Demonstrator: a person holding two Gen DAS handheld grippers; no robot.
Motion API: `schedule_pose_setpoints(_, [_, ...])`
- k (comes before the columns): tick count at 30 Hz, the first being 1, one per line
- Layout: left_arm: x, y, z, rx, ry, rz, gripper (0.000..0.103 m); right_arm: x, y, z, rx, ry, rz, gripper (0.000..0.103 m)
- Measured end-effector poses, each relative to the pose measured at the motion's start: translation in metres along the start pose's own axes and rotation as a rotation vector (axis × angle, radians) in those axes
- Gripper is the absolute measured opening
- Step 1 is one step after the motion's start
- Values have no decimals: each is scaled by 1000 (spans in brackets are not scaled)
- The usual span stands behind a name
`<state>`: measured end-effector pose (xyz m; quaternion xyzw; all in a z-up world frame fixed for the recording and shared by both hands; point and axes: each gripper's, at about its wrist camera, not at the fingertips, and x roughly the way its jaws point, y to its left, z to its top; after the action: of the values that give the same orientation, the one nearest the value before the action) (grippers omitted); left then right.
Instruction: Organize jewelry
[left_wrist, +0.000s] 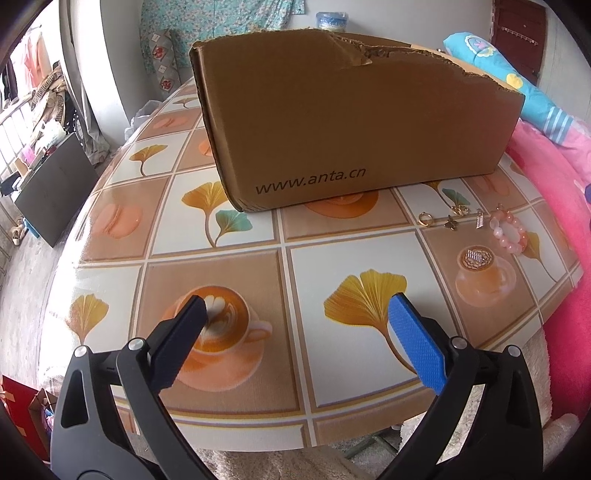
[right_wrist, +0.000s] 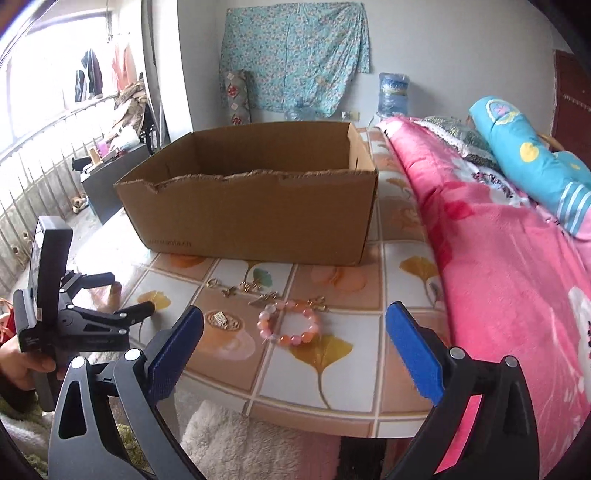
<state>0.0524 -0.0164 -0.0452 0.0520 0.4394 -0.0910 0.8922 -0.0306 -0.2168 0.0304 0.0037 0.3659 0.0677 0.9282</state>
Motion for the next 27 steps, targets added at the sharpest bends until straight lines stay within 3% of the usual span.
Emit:
schedule_pose_setpoints(5, [-2,5,-1,29,-18,-39,95,22,4,-10,34,71,66,73])
schedule_pose_setpoints(7, [-8,8,-3,9,-39,-87,94,27,5,-12,41,82,84,65])
schedule_pose_setpoints(10, [-20,6,-5,2,-77,-151,80,31,10,-14,16,92,94,51])
schedule_pose_setpoints(14, [-31,-10,-7,44,-115,-217,64,37,15,-13,-16,88,106,43])
schedule_pose_setpoints(18, [-31,-39,-3,104,-108,-303,48,42,17,-7,-36,70,102,37])
schedule_pose_setpoints(22, [-27,-64,2,156,-102,-344,41,48,20,-3,-71,58,85,31])
schedule_pose_setpoints(27, [-13,-80,6,177,-70,-378,25,64,22,-6,-120,111,61,18])
